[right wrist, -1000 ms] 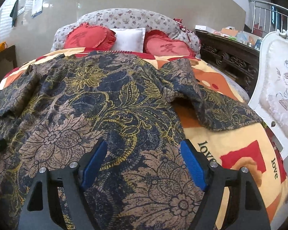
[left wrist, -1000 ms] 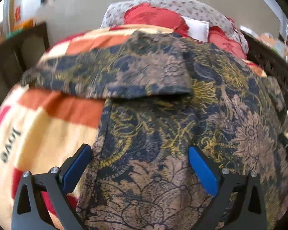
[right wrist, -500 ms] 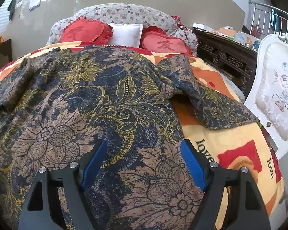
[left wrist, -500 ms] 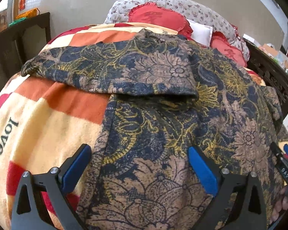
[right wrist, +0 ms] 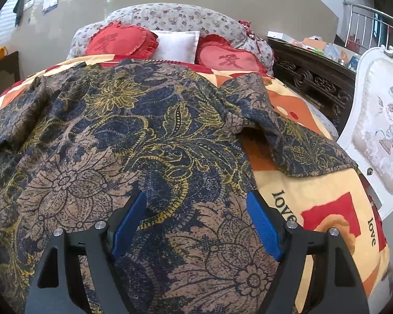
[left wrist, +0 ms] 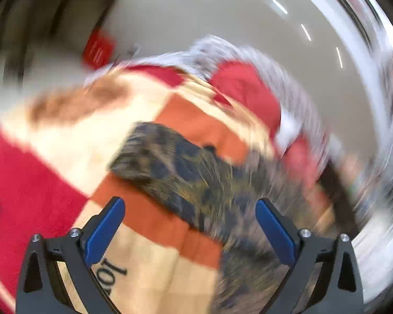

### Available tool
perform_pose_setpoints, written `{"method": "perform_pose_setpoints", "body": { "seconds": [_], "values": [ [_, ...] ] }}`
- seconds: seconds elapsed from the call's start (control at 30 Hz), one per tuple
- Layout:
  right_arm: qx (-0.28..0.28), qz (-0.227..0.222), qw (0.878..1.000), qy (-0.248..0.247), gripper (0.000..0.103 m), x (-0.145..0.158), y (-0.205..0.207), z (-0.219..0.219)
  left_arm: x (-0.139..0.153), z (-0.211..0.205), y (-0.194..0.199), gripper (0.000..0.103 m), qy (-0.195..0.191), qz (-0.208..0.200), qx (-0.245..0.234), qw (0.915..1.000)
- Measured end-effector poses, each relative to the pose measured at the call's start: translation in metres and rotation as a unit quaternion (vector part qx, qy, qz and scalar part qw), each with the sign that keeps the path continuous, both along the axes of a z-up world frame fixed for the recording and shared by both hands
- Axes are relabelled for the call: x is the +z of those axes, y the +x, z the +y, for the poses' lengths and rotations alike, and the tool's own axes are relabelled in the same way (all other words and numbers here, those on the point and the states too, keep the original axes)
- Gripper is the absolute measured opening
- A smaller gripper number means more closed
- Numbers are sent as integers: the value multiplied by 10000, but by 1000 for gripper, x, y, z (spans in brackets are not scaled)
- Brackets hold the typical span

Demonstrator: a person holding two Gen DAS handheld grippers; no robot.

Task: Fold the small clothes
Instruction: 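Grasp the floral shirt's sleeve cuff with the left tool and lift it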

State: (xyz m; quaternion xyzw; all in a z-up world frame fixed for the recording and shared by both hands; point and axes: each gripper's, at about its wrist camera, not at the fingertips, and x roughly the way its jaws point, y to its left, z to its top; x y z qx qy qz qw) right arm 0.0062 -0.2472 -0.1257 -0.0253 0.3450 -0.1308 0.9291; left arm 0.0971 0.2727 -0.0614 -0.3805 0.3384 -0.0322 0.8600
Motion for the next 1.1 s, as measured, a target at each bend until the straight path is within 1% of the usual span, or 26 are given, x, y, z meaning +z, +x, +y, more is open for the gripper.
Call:
{"method": "perform_pose_setpoints", "body": {
  "seconds": [0.03, 0.07, 0.1, 0.2, 0.33, 0.43, 0.5, 0.53, 0.57, 0.6, 0.63, 0.7, 0.73, 0.77, 0.8, 0.83, 0.87, 0.93, 1.0, 1.03, 1.1],
  "values": [
    [-1, 1, 10000, -7, 92, 0, 0, 0, -11, 14, 2, 101, -508, 46, 104, 9986],
    [1, 9, 10000, -7, 92, 0, 0, 0, -22, 25, 5, 100, -910, 90, 185, 9956],
    [7, 18, 10000, -14, 92, -1, 0, 1, -25, 29, 6, 100, -980, 105, 243, 9948],
    [48, 45, 10000, -60, 92, -1, 0, 3, -24, 26, 21, 100, -1009, 116, 182, 9947],
    [99, 112, 9997, -181, 92, -3, 3, 8, -28, 23, 44, 100, -932, 368, 84, 9949],
    [106, 110, 9996, -230, 92, -4, 4, 9, -29, 31, 55, 100, -984, 361, 100, 9944],
    [101, 103, 9996, -231, 92, -4, 4, 9, -30, 34, 60, 100, -914, 362, 128, 9951],
    [104, 109, 9996, -224, 92, -4, 4, 9, -31, 33, 63, 99, -796, 377, 156, 9960],
    [104, 114, 9996, -228, 92, -4, 4, 10, -31, 33, 64, 93, -579, 442, 214, 9971],
    [100, 107, 9996, -237, 92, -4, 4, 10, -32, 32, 66, 82, -385, 521, 273, 9975],
    [98, 95, 9996, -248, 92, -4, 4, 10, -34, 31, 67, 77, -172, 629, 336, 9973],
    [86, 89, 9994, -309, 92, -4, 4, 11, -37, 28, 68, 49, 263, 833, 458, 9951],
    [78, 88, 9994, -335, 92, -4, 4, 12, -37, 27, 69, 41, 473, 943, 524, 9930],
    [73, 92, 9993, -358, 92, -4, 5, 12, -37, 27, 69, 34, 594, 996, 520, 9919],
    [64, 92, 9992, -375, 92, -4, 5, 13, -35, 27, 69, 26, 662, 975, 483, 9919],
    [47, 89, 9992, -387, 92, -4, 5, 13, -33, 27, 68, 22, 746, 963, 433, 9916],
    [35, 90, 9992, -395, 92, -4, 5, 13, -26, 25, 67, 12, 923, 925, 319, 9909],
    [-20, 109, 9990, -435, 92, -4, 6, 13, -11, 24, 65, 10, 1230, 721, 279, 9894],
    [-39, 115, 9989, -460, 92, -4, 6, 13, 14, 33, 56, 10, 1649, 348, 507, 9844],
    [-58, 113, 9988, -479, 92, -4, 6, 13, 23, 41, 53, 10, 1783, 230, 687, 9813],
    [-100, 88, 9987, -501, 92, -3, 5, 13, 42, 66, 45, 10, 2030, 84, 1271, 9709]
  ]
}}
